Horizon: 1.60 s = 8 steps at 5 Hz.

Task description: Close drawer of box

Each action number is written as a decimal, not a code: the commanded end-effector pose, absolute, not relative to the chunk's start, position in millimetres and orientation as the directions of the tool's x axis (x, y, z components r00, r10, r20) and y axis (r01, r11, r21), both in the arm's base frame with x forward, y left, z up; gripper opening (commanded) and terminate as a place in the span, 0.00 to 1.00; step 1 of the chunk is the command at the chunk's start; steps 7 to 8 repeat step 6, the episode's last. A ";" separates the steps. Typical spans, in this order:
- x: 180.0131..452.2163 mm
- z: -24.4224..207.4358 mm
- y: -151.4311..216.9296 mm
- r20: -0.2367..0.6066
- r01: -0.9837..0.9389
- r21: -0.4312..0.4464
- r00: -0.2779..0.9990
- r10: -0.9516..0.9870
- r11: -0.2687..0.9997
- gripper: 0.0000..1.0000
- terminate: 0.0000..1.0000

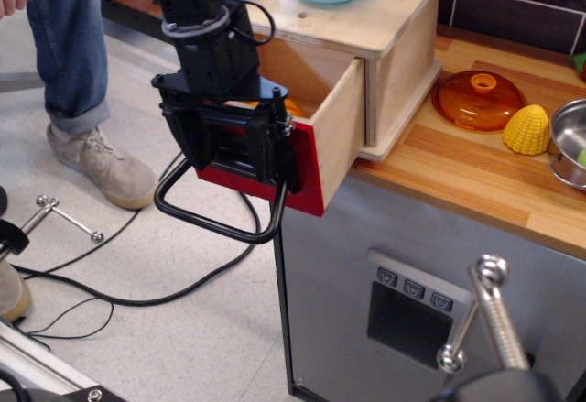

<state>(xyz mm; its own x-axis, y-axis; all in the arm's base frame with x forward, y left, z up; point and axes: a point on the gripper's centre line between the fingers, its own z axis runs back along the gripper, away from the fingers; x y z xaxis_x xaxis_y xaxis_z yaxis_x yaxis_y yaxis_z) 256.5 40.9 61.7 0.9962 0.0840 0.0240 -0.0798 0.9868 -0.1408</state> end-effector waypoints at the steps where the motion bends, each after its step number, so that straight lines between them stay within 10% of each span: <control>1: 311.8 75.8 50.7 0.136 -0.101 -0.096 0.984 0.114 0.990 1.00 0.00; 5: 380.8 95.3 66.8 0.139 -0.088 -0.086 0.985 0.099 0.992 1.00 0.00; 6: 381.2 101.7 69.6 0.163 -0.080 -0.110 0.982 0.097 0.991 1.00 1.00; 8: 381.2 101.7 69.6 0.163 -0.080 -0.110 0.982 0.097 0.991 1.00 1.00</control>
